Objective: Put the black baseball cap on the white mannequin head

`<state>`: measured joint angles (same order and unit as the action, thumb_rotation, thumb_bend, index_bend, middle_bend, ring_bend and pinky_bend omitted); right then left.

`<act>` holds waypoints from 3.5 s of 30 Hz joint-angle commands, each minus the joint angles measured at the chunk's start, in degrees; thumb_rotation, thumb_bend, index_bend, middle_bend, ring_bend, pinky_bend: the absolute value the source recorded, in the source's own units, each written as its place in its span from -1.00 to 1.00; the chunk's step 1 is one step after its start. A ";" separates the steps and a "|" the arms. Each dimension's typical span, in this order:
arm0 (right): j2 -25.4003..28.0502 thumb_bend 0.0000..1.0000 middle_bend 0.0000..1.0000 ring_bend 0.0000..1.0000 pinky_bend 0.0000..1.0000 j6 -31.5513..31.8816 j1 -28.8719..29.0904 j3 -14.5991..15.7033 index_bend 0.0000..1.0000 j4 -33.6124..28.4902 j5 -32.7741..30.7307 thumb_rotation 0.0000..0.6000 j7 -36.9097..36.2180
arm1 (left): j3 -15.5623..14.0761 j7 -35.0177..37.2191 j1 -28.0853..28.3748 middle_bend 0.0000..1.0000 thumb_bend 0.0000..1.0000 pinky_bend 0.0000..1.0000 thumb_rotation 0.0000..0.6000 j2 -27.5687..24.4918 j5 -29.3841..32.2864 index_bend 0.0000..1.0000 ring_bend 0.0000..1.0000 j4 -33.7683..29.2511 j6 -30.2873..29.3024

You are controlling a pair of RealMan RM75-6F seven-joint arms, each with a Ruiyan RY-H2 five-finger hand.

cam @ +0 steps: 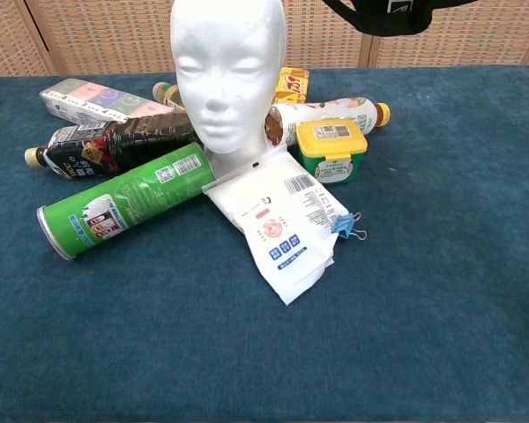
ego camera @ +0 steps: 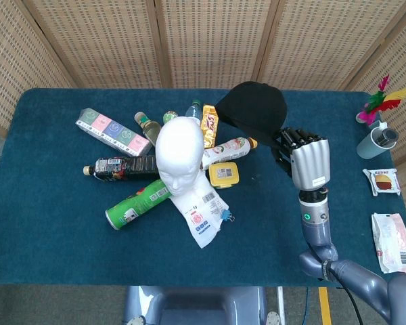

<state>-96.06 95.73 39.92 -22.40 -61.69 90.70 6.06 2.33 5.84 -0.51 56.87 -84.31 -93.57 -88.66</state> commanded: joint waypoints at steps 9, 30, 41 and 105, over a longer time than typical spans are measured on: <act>1.27 -0.10 0.31 0.48 0.81 -4.59 5.11 -0.71 0.42 -3.73 0.88 1.00 6.27 | 0.03 1.97 0.01 0.04 -0.33 -0.37 1.00 0.82 0.53 0.33 -0.23 2.28 0.58; 0.66 -0.14 0.30 0.48 0.81 -12.28 12.57 -2.02 0.42 -4.84 -1.97 1.00 15.72 | -0.23 5.33 0.45 0.05 -0.33 -0.37 1.00 2.94 0.47 0.33 -0.23 6.35 2.18; -2.35 -0.16 0.30 0.48 0.80 -13.56 15.80 -0.36 0.42 -4.07 -0.86 1.00 17.58 | -0.58 6.12 -0.01 0.04 -0.33 -0.37 1.00 3.19 0.77 0.33 -0.23 7.28 2.29; 0.90 -0.42 -0.47 -0.25 -0.04 -21.75 8.59 8.58 -0.88 -28.82 -3.68 1.00 39.09 | -0.69 6.16 0.54 0.04 -0.33 -0.37 1.00 3.89 0.32 0.33 -0.23 8.16 3.35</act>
<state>-95.85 74.46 48.90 -14.20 -89.74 87.28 44.59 1.64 11.99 0.03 60.76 -83.98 -85.42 -85.31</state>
